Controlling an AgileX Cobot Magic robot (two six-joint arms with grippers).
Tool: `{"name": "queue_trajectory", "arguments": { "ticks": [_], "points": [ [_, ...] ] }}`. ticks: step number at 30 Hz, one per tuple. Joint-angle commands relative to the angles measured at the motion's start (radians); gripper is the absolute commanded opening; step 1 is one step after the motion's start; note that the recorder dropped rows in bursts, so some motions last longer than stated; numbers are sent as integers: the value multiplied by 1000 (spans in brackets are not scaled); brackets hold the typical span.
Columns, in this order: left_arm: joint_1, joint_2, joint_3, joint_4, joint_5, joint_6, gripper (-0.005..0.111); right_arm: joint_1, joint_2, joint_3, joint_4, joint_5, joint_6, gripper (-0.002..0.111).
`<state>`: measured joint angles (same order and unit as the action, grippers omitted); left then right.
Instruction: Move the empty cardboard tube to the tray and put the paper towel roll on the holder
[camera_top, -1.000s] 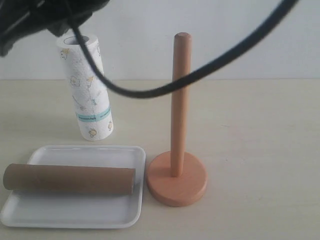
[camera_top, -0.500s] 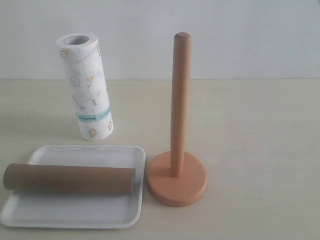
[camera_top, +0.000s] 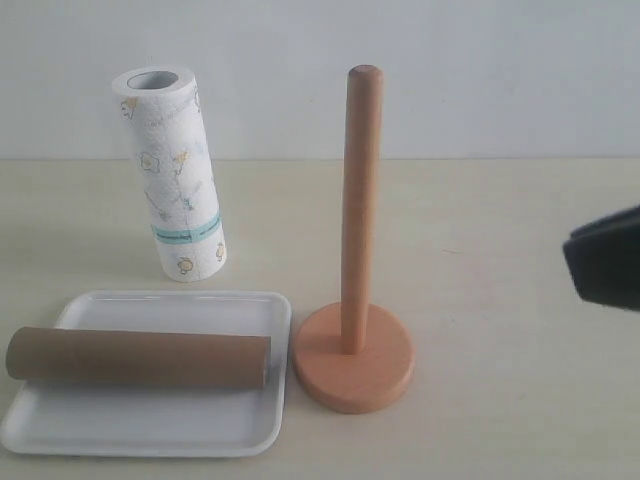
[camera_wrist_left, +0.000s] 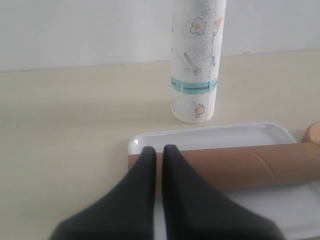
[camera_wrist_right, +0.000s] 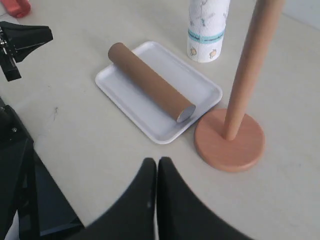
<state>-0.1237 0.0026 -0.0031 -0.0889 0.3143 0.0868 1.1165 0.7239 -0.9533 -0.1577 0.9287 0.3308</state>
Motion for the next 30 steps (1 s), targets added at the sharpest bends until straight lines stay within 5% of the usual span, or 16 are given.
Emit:
{"name": "queue_trajectory", "arguments": {
  "ticks": [1, 10, 19, 25, 30],
  "points": [
    [2, -3, 3, 0, 0, -7, 4, -1, -73, 47, 3, 0, 33, 0],
    [2, -3, 3, 0, 0, -7, 4, -1, -84, 102, -135, -113, 25, 0],
    [2, -3, 3, 0, 0, -7, 4, -210, -194, 722, -524, -1027, 24, 0],
    [2, -3, 3, 0, 0, -7, 4, -282, -385, 781, -360, -977, 159, 0],
    [2, -3, 3, 0, 0, -7, 4, -589, -549, 822, -320, -968, 278, 0]
  ]
}}
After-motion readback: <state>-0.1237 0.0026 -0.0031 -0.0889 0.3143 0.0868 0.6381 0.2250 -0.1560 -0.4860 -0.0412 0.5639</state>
